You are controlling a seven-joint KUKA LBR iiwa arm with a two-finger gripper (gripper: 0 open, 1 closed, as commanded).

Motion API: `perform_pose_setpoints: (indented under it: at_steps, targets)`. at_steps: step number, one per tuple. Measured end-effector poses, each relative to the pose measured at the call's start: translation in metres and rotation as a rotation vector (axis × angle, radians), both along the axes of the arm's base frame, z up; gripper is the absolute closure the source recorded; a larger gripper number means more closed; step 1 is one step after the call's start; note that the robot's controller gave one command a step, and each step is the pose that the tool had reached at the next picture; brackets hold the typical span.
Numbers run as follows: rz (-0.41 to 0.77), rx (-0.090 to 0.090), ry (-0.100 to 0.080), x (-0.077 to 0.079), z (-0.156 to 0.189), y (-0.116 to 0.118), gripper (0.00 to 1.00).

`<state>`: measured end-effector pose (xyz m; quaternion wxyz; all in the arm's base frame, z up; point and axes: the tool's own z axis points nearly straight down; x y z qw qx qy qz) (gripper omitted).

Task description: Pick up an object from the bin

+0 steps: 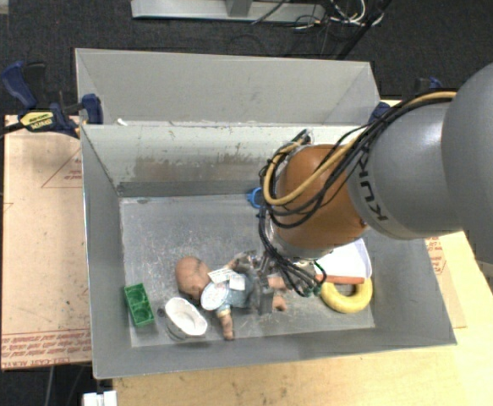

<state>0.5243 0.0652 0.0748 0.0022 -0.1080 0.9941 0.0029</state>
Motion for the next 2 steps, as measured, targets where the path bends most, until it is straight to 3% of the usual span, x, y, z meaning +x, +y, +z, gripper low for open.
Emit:
perform_pose_setpoints:
  at_steps: [1,2]
  targets:
    - [-0.001,0.002,-0.004,0.0002,-0.0023,0.0003,0.00]
    - [-0.001,0.002,-0.004,0.0002,-0.0024,0.0004,0.00]
